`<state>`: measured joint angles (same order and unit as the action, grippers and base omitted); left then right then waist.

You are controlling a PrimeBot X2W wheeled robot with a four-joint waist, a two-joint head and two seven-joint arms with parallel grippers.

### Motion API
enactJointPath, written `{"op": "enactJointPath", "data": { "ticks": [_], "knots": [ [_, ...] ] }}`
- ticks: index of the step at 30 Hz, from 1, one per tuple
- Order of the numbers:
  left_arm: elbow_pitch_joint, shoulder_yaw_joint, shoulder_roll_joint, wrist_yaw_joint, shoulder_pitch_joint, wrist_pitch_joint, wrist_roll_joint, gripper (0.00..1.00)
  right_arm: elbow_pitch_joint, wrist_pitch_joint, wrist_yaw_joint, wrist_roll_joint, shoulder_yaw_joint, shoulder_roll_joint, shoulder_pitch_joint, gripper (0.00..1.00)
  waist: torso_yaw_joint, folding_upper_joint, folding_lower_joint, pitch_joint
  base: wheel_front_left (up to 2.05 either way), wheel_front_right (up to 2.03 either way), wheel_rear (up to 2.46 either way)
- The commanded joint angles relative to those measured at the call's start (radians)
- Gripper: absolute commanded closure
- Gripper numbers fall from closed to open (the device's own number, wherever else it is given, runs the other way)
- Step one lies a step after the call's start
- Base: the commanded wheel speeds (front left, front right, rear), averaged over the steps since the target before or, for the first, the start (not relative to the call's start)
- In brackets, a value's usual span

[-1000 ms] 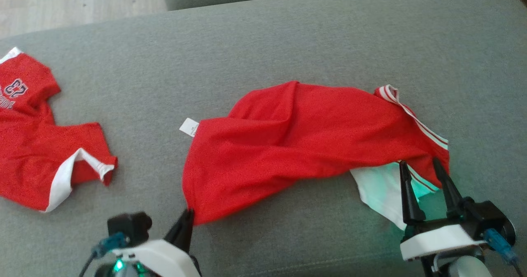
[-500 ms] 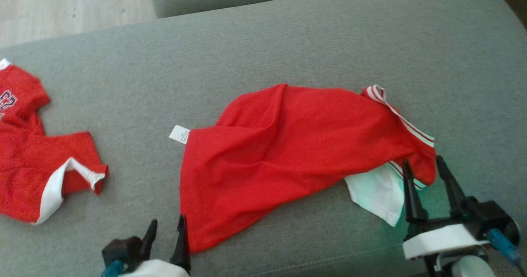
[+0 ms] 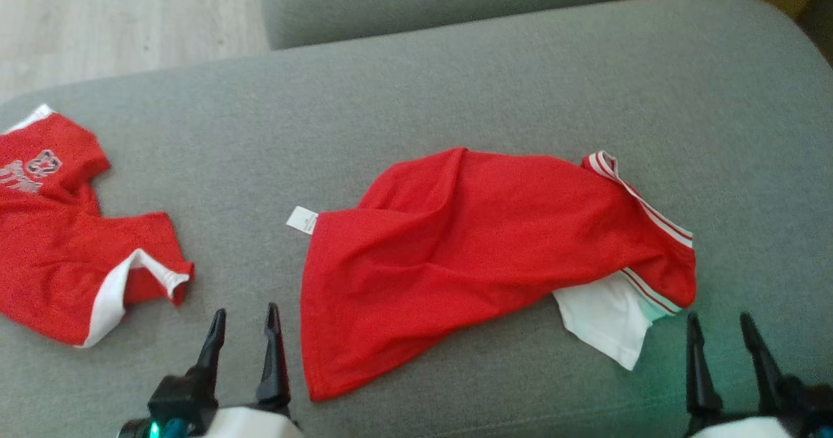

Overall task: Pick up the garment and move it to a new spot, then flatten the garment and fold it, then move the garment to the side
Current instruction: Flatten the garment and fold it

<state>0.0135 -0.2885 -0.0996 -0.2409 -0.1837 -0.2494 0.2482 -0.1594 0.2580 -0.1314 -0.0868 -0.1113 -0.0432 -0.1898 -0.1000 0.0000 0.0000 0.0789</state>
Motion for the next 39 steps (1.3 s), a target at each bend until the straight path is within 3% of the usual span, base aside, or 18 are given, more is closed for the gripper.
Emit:
{"op": "enactJointPath", "data": {
  "ticks": [1,18,31,39],
  "knots": [
    [-0.013,0.059,0.014,0.017,0.003,-0.012,-0.021,0.00,0.016,0.004,0.001,0.008,0.018,-0.007,-0.013,0.00,0.026,0.0000,0.0000,-0.032,0.00,0.00,0.00],
    [0.015,0.172,0.049,0.100,-0.065,-0.012,-0.097,0.00,-0.026,0.004,0.001,-0.002,0.045,-0.007,0.010,0.00,0.059,0.0000,0.0000,-0.094,0.00,0.00,0.00],
    [0.021,0.155,0.049,0.107,-0.068,-0.012,-0.115,0.00,-0.026,0.004,0.001,0.020,0.069,-0.007,0.029,0.00,0.076,0.0000,0.0000,-0.096,0.00,0.00,0.00],
    [0.081,0.107,0.049,0.149,-0.061,-0.012,-0.145,0.00,-0.066,-0.014,0.001,0.024,0.098,-0.007,0.039,0.00,0.074,0.0000,0.0000,-0.096,0.00,0.00,0.00]
  ]
}}
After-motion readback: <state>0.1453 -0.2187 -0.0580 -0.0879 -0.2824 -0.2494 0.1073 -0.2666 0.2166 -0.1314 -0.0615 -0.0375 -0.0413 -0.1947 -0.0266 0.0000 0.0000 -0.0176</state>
